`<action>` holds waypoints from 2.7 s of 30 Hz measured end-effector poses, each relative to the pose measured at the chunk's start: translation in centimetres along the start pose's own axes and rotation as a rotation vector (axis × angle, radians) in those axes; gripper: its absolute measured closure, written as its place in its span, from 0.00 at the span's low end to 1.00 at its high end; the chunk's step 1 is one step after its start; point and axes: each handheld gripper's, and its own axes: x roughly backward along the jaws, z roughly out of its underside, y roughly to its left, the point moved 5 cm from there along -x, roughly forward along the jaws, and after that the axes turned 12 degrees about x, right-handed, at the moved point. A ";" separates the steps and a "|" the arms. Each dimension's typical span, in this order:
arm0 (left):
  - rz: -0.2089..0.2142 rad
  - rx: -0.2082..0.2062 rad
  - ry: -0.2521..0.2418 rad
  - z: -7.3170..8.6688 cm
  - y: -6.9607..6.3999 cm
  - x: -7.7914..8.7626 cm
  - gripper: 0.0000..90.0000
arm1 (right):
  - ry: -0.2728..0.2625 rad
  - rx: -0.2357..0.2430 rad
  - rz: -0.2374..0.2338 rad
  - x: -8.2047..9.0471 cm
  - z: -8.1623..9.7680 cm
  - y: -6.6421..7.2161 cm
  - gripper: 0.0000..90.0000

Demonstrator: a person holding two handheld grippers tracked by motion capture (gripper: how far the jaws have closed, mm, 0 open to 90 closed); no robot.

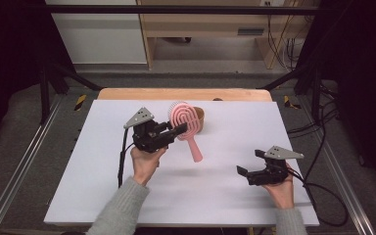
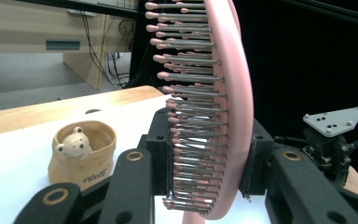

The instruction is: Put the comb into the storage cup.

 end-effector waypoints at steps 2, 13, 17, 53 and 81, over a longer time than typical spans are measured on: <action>-0.004 -0.001 -0.005 -0.3 0.0 0.0 0.70 | -0.003 -0.002 0.005 0.1 0.1 -0.2 0.00; -0.013 -0.006 -0.022 -1.8 0.3 0.0 0.70 | -0.003 0.000 0.015 0.5 0.5 -0.7 0.00; -0.015 -0.010 -0.027 -2.3 0.3 -0.1 0.70 | -0.002 -0.004 0.013 0.5 0.7 -0.8 0.00; -0.044 -0.024 -0.063 -6.6 1.1 -1.7 0.70 | 0.004 -0.001 0.000 0.4 0.9 -0.7 0.00; -0.077 -0.013 -0.060 -8.6 2.3 -4.8 0.70 | 0.005 0.006 -0.005 0.4 0.9 -0.7 0.00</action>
